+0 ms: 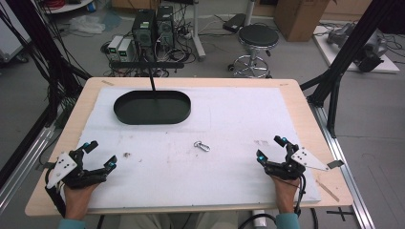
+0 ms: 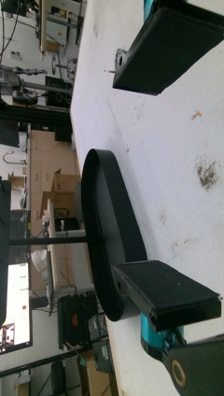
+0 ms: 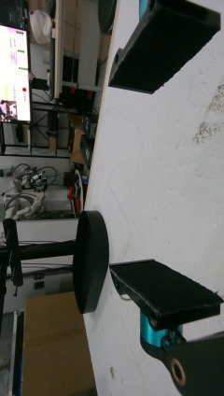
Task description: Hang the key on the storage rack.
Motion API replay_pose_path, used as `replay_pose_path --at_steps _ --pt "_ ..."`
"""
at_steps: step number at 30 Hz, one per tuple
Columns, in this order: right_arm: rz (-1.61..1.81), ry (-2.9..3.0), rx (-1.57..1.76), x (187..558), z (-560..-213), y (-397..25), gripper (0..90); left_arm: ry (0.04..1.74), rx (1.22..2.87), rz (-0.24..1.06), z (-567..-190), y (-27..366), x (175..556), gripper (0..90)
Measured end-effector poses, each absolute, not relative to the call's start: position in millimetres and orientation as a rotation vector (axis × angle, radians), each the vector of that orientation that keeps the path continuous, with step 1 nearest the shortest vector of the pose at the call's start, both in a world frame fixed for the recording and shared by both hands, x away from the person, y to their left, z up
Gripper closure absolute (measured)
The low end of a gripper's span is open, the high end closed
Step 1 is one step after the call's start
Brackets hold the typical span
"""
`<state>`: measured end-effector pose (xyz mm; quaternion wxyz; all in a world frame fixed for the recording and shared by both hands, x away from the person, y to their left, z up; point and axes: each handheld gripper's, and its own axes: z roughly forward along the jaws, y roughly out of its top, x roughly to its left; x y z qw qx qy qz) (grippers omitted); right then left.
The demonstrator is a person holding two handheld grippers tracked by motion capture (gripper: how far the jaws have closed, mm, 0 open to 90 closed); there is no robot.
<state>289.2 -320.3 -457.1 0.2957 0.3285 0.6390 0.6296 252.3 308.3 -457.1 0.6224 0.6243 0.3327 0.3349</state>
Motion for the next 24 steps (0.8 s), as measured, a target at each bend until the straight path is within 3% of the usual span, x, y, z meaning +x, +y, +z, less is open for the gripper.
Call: replay_pose_path --at_steps 16,24 --pt "1.667 1.698 0.862 289 -457 -319 9.2 0.777 1.416 0.765 -457 310 253 9.5" --pt "1.665 1.698 0.857 289 -457 -319 9.2 0.76 1.455 0.699 -446 313 259 7.5"
